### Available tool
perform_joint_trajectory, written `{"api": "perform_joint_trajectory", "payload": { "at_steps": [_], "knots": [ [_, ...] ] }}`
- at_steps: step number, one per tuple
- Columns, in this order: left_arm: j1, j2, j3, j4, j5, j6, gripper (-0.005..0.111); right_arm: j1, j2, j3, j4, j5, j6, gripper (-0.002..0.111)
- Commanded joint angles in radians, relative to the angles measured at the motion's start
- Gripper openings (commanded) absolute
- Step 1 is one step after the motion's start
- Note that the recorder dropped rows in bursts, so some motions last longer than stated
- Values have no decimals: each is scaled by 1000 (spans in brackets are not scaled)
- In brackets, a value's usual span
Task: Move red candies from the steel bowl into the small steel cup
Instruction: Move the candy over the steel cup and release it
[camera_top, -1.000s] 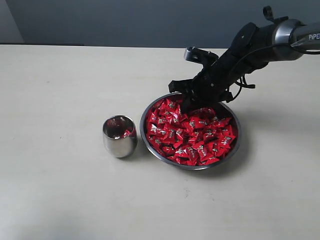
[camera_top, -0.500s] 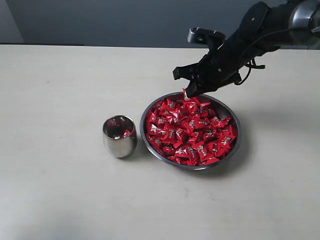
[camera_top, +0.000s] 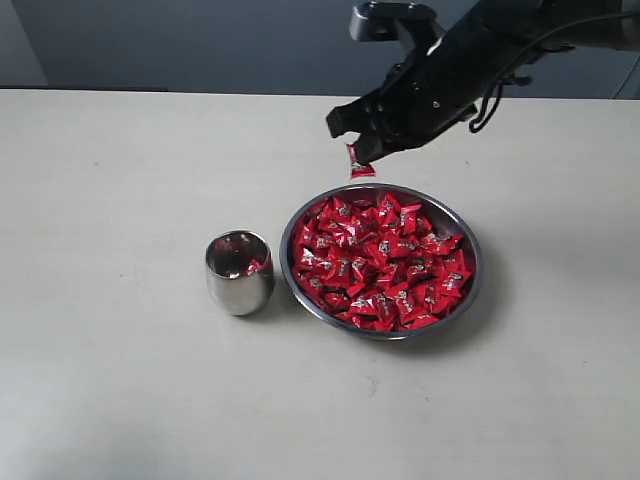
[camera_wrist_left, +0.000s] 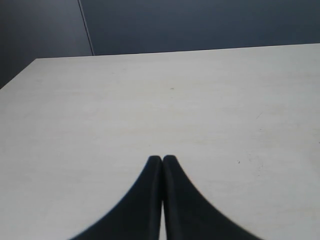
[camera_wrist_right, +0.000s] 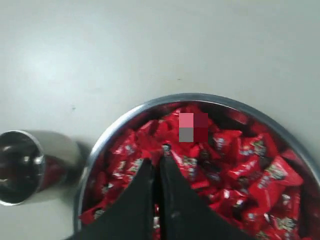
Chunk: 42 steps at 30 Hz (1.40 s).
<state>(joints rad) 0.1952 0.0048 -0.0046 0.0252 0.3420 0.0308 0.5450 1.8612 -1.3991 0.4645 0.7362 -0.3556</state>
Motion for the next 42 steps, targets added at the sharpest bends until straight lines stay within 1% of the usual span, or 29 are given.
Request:
{"api": "perform_joint_trajectory", "payload": {
  "at_steps": [1,7,9,14,16,22,23,25,26,28,30,32,39,42],
  "knots": [
    [-8,-5,5,2,-8,-1,0,114,-24,-2,-2,-55,-24,-1],
    [-8,-5,5,2,-8,-1,0,253,-18,-2,3,-101,-51,-1],
    [-8,-5,5,2,-8,-1,0,282,-6,-2,5,-110,-51,-1],
    [-8,-5,5,2,-8,-1,0,319,61,-2,16,-113,-51,-1],
    [-8,-5,5,2,-8,-1,0,338,73,-2,12,-146,-53,-1],
    [-8,-5,5,2,-8,-1,0,344,88,-2,4,-139,-53,-1],
    [-8,-5,5,2,-8,-1,0,344,88,-2,4,-139,-53,1],
    [-8,-5,5,2,-8,-1,0,344,88,-2,4,-141,-53,15],
    [-8,-5,5,2,-8,-1,0,344,88,-2,4,-142,-53,31],
    [-8,-5,5,2,-8,-1,0,344,88,-2,4,-142,-53,43],
    [-8,-5,5,2,-8,-1,0,344,88,-2,4,-142,-53,42],
    [-8,-5,5,2,-8,-1,0,344,88,-2,4,-142,-53,38],
    [-8,-5,5,2,-8,-1,0,342,79,-2,-6,-139,-53,38],
    [-8,-5,5,2,-8,-1,0,332,51,-2,-68,-163,-34,37]
  ]
}}
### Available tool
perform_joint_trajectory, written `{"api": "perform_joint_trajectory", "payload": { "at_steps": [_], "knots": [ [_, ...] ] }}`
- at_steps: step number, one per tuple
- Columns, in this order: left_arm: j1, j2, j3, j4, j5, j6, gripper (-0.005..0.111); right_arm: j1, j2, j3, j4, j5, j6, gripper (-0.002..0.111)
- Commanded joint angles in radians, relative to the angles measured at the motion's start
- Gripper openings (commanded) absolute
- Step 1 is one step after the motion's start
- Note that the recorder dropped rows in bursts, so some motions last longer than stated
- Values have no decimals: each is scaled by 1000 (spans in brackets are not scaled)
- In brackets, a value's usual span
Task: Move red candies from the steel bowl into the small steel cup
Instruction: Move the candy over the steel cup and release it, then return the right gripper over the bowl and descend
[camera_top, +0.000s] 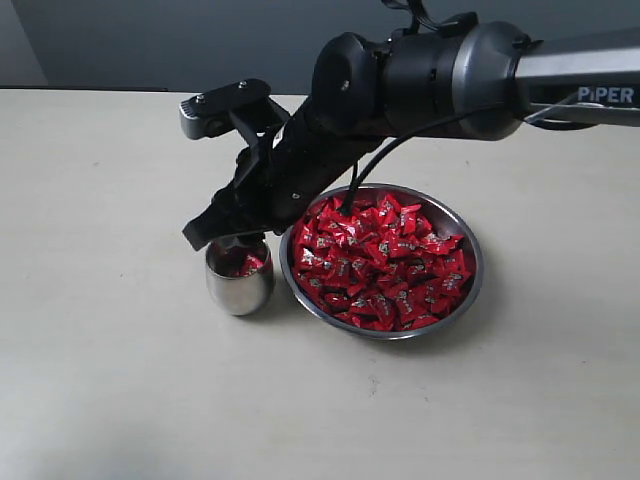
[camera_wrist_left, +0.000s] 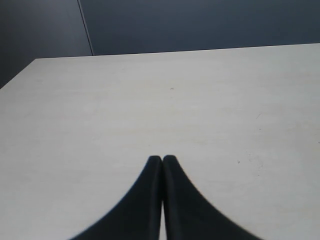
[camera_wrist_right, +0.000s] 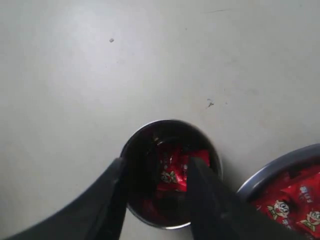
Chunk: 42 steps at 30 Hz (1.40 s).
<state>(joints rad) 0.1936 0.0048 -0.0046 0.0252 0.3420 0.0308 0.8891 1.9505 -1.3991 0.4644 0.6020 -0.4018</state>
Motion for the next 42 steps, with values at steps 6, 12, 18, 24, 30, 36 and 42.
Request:
{"api": "perform_joint_trajectory", "payload": {
  "at_steps": [6,12,18,24,30,36,42],
  "knots": [
    [-7,-5,5,2,-8,-1,0,-102,-108,-2,-197,-56,166,24],
    [-7,-5,5,2,-8,-1,0,-258,-157,0,-237,13,193,24],
    [-7,-5,5,2,-8,-1,0,-380,-172,0,-276,107,193,35],
    [-7,-5,5,2,-8,-1,0,-433,-180,66,-287,120,193,35],
    [-7,-5,5,2,-8,-1,0,-436,-213,258,-249,-41,193,35],
    [-7,-5,5,2,-8,-1,0,-436,-225,350,-219,-38,193,35],
    [-7,-5,5,2,-8,-1,0,-421,-224,366,-220,-33,143,35]
  ]
}}
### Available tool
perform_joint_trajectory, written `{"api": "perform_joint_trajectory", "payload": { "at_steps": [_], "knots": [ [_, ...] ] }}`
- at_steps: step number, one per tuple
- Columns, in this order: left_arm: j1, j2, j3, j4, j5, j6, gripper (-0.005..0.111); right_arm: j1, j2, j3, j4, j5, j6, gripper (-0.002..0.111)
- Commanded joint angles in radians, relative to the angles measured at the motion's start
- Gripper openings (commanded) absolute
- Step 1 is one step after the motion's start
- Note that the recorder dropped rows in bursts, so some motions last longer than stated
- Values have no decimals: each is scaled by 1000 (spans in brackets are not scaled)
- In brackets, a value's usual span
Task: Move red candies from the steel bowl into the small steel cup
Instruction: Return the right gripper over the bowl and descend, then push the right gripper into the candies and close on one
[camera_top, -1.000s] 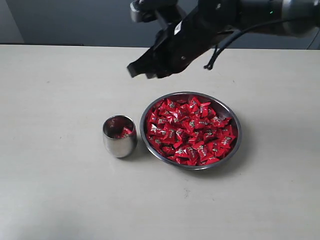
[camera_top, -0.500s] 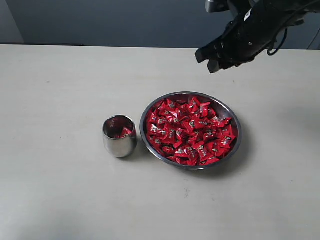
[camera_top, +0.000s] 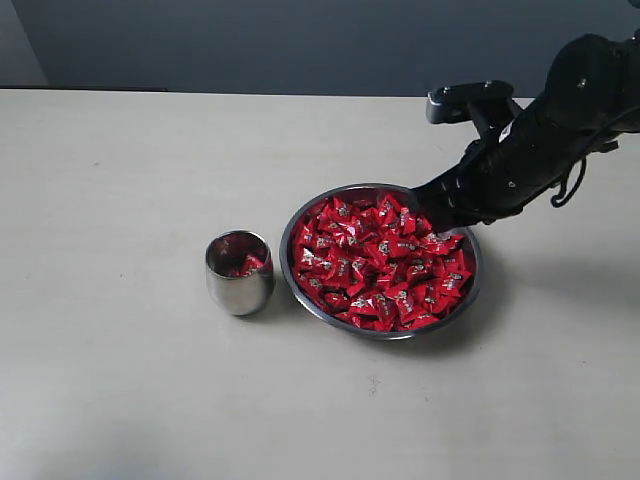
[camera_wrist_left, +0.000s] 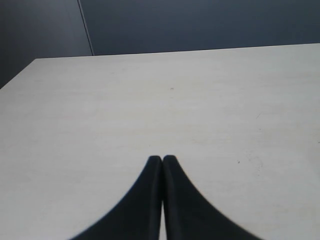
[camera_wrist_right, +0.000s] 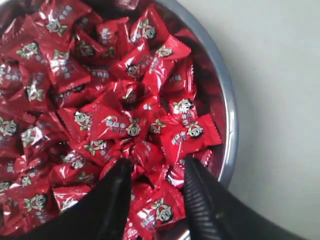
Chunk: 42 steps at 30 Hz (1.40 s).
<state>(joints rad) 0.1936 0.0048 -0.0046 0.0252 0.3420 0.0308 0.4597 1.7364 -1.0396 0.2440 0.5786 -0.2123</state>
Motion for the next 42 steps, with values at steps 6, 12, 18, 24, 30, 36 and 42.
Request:
{"api": "perform_joint_trajectory", "payload": {
  "at_steps": [6,12,18,24,30,36,42],
  "knots": [
    [-7,-5,5,2,-8,-1,0,51,4,6,-12,-36,-134,35],
    [-7,-5,5,2,-8,-1,0,71,57,-47,-94,43,-134,35],
    [-7,-5,5,2,-8,-1,0,102,113,-110,-172,96,-136,35],
    [-7,-5,5,2,-8,-1,0,129,147,-169,-263,157,-136,35],
    [-7,-5,5,2,-8,-1,0,135,171,-217,-316,239,-182,35],
    [-7,-5,5,2,-8,-1,0,135,174,-223,-320,241,-375,35],
    [-7,-5,5,2,-8,-1,0,135,174,-223,-319,227,-520,35]
  ]
}}
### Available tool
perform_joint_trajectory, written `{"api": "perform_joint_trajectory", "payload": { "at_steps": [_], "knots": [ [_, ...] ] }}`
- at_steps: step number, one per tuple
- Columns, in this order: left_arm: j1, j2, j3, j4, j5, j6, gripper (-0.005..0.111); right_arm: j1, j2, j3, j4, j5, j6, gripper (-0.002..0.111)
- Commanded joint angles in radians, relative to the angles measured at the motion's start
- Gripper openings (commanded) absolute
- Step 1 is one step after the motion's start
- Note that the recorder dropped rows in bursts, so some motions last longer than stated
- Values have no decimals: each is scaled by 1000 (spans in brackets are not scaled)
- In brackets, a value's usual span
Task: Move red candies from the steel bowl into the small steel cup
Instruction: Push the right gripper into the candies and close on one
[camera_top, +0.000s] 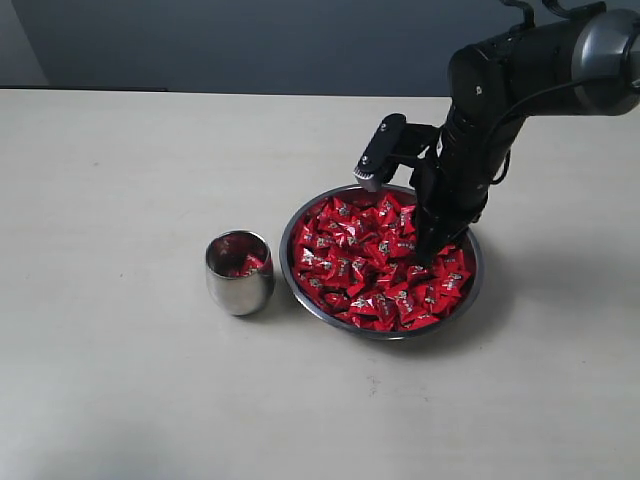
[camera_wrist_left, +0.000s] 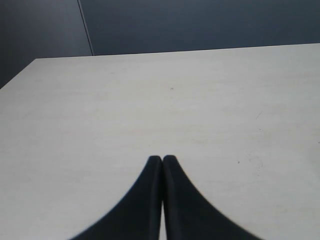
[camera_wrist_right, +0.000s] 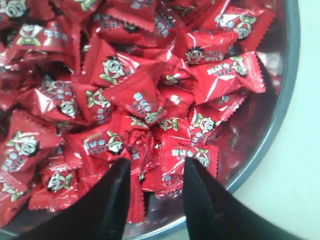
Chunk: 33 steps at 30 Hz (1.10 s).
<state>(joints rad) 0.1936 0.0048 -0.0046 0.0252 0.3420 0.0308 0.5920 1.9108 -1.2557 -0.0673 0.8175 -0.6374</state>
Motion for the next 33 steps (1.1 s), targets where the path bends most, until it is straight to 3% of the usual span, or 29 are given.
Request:
{"api": "perform_joint_trajectory", "payload": {
  "at_steps": [1,12,33],
  "knots": [
    [-7,-5,5,2,-8,-1,0,3,-1,-7,-8,-19,-116,35],
    [-7,-5,5,2,-8,-1,0,9,4,-7,-10,-87,-235,35],
    [-7,-5,5,2,-8,-1,0,9,70,-7,14,-69,-242,35]
  ]
}}
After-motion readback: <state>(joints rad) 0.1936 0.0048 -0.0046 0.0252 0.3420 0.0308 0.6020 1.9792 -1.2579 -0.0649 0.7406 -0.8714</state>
